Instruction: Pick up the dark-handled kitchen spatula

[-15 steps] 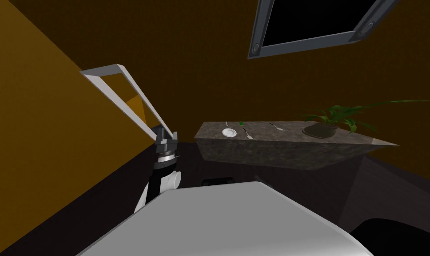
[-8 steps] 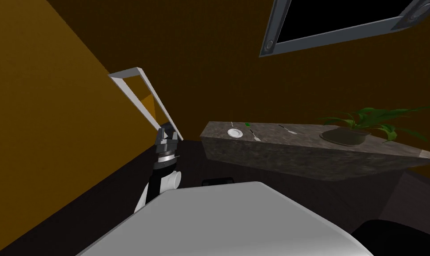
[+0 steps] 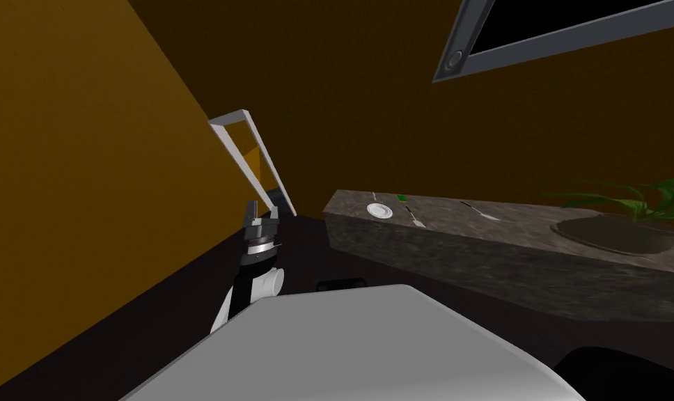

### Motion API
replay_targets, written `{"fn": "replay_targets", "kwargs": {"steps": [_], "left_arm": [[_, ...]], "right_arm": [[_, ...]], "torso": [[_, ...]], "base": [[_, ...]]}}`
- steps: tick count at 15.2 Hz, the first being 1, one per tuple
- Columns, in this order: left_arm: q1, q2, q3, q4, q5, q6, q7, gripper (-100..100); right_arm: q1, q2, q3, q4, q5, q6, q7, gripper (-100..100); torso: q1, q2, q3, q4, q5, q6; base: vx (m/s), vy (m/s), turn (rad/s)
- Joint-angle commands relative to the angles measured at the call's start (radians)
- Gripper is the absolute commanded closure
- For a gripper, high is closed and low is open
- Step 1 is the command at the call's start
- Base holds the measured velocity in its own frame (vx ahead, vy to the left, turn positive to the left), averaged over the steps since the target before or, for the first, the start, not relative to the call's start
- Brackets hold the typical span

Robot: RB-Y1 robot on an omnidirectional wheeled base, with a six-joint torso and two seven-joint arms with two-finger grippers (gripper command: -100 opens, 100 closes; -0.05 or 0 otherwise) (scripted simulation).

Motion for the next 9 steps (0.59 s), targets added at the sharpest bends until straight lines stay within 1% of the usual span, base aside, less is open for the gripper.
{"fn": "replay_targets", "kwargs": {"steps": [1, 2, 3, 4, 5, 6, 7, 8, 9], "left_arm": [[0.0, 0.0, 0.0, 0.0, 0.0, 0.0, 0.0, 0], [0.0, 0.0, 0.0, 0.0, 0.0, 0.0, 0.0, 0], [0.0, 0.0, 0.0, 0.0, 0.0, 0.0, 0.0, 0], [0.0, 0.0, 0.0, 0.0, 0.0, 0.0, 0.0, 0], [0.0, 0.0, 0.0, 0.0, 0.0, 0.0, 0.0, 0], [0.0, 0.0, 0.0, 0.0, 0.0, 0.0, 0.0, 0], [0.0, 0.0, 0.0, 0.0, 0.0, 0.0, 0.0, 0], [0.0, 0.0, 0.0, 0.0, 0.0, 0.0, 0.0, 0], [0.0, 0.0, 0.0, 0.0, 0.0, 0.0, 0.0, 0]], "right_arm": [[0.024, -0.05, -0.002, 0.021, -0.016, 0.014, -0.013, -100], [0.024, -0.059, -0.002, 0.021, -0.016, 0.014, -0.013, -100], [0.037, -0.091, 0.004, 0.058, -0.035, 0.032, -0.033, -100], [0.037, -0.113, 0.004, 0.058, -0.035, 0.032, -0.033, -100], [0.049, -0.14, 0.009, 0.088, -0.054, 0.05, -0.054, -100], [0.049, -0.162, 0.009, 0.094, -0.054, 0.05, -0.054, -100], [0.049, -0.173, 0.009, 0.094, -0.054, 0.05, -0.054, -100], [0.058, -0.202, 0.014, 0.123, -0.072, 0.069, -0.076, -100], [0.058, -0.224, 0.014, 0.128, -0.072, 0.069, -0.076, -100]], "torso": [[0.0, 0.0, 0.0, 0.0, 0.0, 0.0], [0.0, 0.0, 0.0, 0.0, 0.0, 0.0], [0.0, 0.0, 0.0, 0.0, 0.0, 0.001], [0.0, -0.001, 0.0, 0.0, 0.0, 0.0], [-0.001, -0.001, -0.001, 0.0, 0.0, 0.0], [-0.001, -0.002, -0.001, 0.0, 0.0, -0.001], [-0.002, -0.003, -0.002, -0.001, 0.0, 0.0], [-0.002, -0.002, -0.001, 0.0, -0.001, 0.001], [-0.002, -0.002, -0.001, -0.001, 0.0, 0.0]], "base": [[0.022, 0.037, 0.285], [0.019, 0.019, 0.086], [0.025, 0.027, 0.258], [0.03, 0.02, 0.274], [0.043, 0.012, 0.364], [0.048, 0.004, 0.281], [0.034, 0.0, 0.09], [0.041, 0.0, 0.299], [0.044, -0.009, 0.324]]}}
